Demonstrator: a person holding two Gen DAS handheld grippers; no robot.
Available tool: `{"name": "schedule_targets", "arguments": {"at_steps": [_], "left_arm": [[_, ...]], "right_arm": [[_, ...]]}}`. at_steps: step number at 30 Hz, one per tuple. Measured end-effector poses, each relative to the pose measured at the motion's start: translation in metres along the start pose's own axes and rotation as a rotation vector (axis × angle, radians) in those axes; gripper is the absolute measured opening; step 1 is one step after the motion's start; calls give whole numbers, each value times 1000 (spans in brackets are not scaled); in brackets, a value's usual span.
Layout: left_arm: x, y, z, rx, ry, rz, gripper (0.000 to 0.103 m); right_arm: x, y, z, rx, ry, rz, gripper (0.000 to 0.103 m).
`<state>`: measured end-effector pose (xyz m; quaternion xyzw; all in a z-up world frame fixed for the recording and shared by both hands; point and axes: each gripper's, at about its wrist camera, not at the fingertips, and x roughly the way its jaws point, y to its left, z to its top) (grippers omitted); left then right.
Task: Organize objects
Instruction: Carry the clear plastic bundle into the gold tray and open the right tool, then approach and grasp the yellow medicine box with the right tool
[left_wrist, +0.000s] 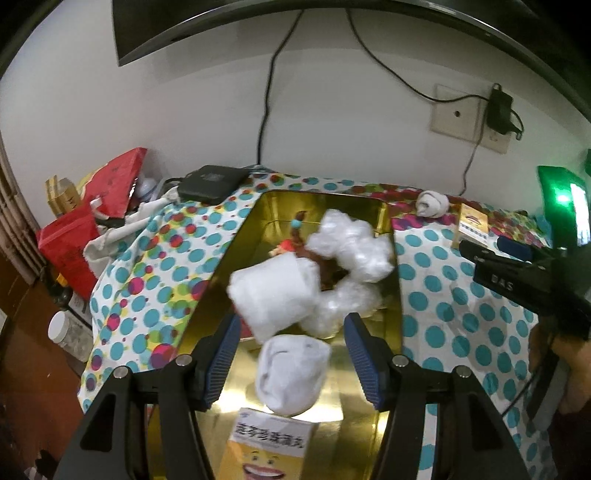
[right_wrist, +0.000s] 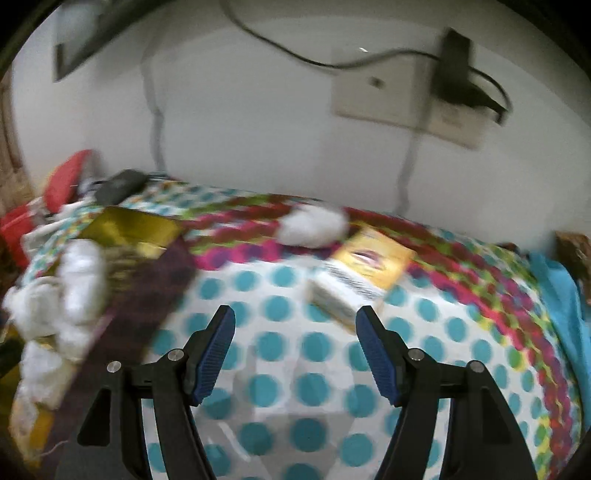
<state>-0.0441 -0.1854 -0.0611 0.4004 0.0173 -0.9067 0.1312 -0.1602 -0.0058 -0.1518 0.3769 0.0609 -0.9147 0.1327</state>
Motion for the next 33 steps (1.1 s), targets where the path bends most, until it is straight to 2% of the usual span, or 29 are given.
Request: {"name": "schedule_targets", "arguments": {"at_steps": [6, 18, 20, 24, 26, 28, 33], "left_arm": [[2, -9, 1, 15, 3, -8, 60], [7, -10, 4, 15, 13, -16, 60], [9, -10, 5, 16, 15, -19, 60], [12, -13, 6, 19, 20, -18, 60], [14, -14, 7, 20, 23, -19, 60], [14, -16, 6, 23, 23, -18, 60], [16, -22, 9, 31, 28, -23, 60]], "right_arm": [[21, -13, 1, 24, 43, -66, 69], [44, -6, 10, 37, 65, -68, 68], [47, -5, 12, 38, 71, -63, 64], [56, -6, 11, 50, 99, -31, 41], [59, -6, 9, 52, 112, -18, 37], [58, -6, 9, 52, 107, -13, 25], [59, -7, 9, 40, 107, -3, 16]]}}
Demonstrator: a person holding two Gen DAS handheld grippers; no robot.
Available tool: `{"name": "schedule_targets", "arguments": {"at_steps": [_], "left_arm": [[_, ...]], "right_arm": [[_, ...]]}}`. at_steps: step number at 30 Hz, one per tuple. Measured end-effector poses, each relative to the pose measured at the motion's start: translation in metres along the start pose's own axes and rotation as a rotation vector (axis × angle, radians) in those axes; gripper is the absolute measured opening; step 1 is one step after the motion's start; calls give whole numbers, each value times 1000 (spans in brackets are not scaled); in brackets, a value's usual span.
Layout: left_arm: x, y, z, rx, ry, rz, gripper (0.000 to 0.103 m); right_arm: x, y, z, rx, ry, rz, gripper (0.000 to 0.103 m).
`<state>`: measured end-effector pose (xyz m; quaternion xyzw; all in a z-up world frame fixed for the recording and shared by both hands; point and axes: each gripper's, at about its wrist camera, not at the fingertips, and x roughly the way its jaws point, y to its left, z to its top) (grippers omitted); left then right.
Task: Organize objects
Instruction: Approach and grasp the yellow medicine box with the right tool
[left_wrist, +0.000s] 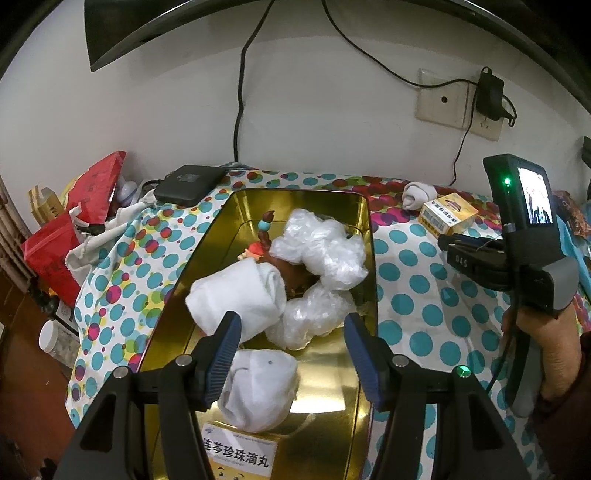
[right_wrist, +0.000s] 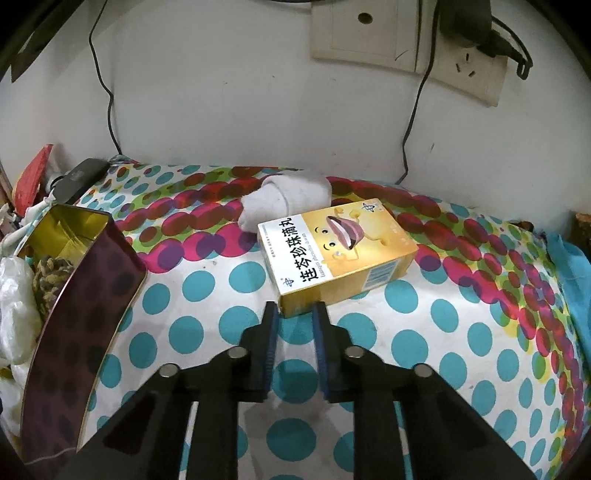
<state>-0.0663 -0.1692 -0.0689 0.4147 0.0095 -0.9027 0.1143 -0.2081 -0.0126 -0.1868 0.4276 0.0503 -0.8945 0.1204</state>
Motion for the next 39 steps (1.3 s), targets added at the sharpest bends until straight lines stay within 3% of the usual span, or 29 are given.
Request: {"name": "schedule_targets", "arguments": {"at_steps": [17, 39], "left_arm": [[2, -38, 12, 55, 0, -20, 60], [26, -92, 21, 102, 46, -39, 60]], "right_arm": [[-9, -18, -8, 4, -10, 28, 11], [-29, -74, -27, 38, -29, 29, 11]]}}
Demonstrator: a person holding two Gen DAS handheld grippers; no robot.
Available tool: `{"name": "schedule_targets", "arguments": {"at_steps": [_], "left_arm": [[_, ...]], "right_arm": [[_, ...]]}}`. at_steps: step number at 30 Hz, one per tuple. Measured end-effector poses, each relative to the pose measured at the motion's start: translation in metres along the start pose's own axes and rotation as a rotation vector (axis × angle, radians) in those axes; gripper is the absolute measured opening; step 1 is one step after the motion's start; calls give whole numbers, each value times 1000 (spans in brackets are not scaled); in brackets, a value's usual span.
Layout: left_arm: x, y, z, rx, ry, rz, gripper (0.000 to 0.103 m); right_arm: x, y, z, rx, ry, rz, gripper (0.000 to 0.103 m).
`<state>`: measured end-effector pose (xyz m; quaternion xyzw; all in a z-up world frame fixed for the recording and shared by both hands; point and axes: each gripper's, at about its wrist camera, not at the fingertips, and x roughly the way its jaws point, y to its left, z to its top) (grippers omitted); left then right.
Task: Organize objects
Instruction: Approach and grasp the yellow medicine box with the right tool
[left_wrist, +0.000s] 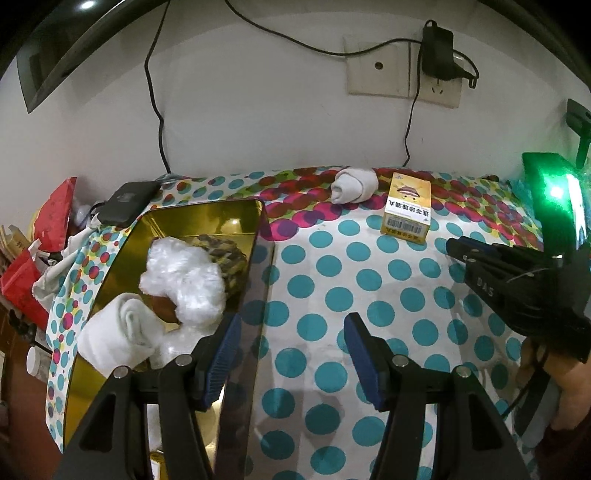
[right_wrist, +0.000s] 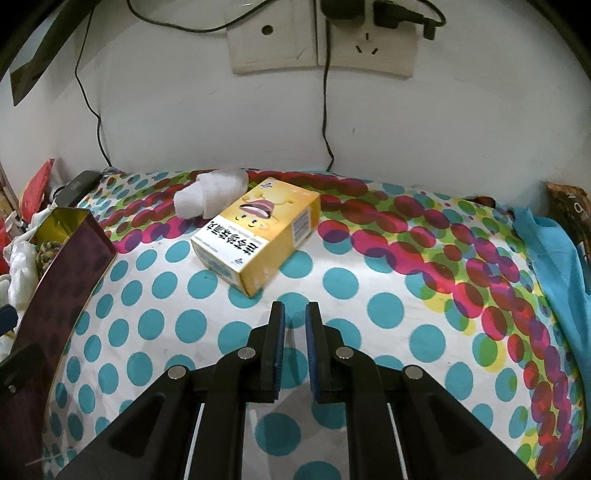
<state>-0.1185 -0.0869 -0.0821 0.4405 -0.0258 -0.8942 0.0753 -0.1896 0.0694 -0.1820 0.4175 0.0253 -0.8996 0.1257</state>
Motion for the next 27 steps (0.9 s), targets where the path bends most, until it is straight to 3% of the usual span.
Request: {"name": "schedule_targets", "arguments": {"at_steps": [13, 19, 20, 21, 22, 24, 27], "left_arm": [[10, -17, 2, 13, 21, 6, 60], [11, -18, 1, -3, 24, -4, 60], [11, -17, 1, -5, 22, -6, 60], [11, -17, 1, -7, 20, -9, 60], [10, -16, 1, -8, 19, -11, 60], [9, -14, 2, -7, 14, -12, 60], [8, -8, 3, -13, 7, -13, 60]], "right_arm": [[-11, -10, -7, -12, -20, -4, 11], [-11, -10, -7, -16, -19, 45, 15], [-11, -9, -7, -9, -24, 61, 17], [-12, -9, -6, 3, -30, 85, 27], [-11, -8, -6, 13, -33, 93, 44], [-9, -4, -4, 31, -36, 94, 62], [-6, 4, 3, 40, -55, 103, 62]]}}
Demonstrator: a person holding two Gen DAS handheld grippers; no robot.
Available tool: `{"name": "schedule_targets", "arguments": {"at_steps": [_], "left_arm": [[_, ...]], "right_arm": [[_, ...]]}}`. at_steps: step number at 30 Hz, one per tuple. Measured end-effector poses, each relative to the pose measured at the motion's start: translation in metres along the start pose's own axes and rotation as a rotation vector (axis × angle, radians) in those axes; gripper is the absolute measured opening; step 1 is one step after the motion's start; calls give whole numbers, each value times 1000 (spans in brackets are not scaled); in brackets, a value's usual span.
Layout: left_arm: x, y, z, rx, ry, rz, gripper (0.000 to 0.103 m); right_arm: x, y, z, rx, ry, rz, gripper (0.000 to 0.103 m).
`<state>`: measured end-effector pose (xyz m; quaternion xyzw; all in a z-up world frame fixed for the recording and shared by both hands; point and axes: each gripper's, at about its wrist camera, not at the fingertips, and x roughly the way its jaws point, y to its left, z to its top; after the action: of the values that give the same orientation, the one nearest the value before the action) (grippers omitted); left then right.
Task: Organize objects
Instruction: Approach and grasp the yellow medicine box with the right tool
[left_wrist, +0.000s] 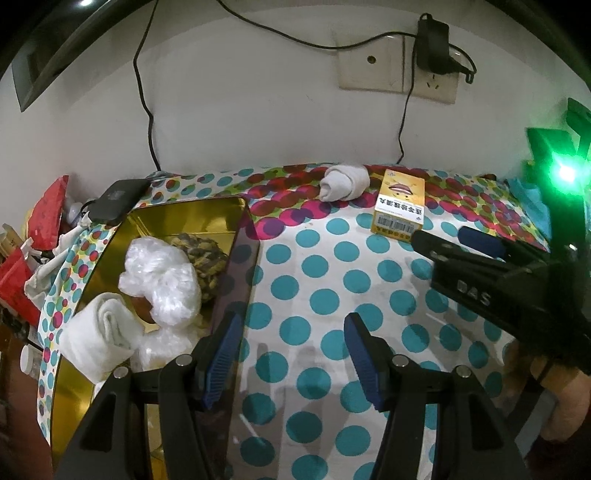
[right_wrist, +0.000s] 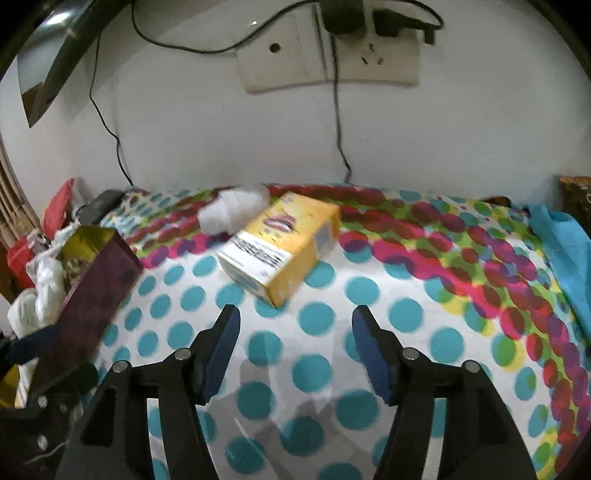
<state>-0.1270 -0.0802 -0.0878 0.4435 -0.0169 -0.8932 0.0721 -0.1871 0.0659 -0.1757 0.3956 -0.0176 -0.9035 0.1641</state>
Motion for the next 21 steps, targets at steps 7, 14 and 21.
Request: {"name": "schedule_targets", "arguments": {"at_steps": [7, 14, 21], "left_arm": [[1, 13, 7, -23, -8, -38, 60], [0, 14, 20, -15, -27, -73, 60], [3, 10, 35, -4, -45, -91, 60]], "right_arm": [[32, 19, 18, 35, 41, -9, 62], [51, 34, 35, 35, 29, -122, 78], [60, 36, 37, 3, 64, -135, 54]]}}
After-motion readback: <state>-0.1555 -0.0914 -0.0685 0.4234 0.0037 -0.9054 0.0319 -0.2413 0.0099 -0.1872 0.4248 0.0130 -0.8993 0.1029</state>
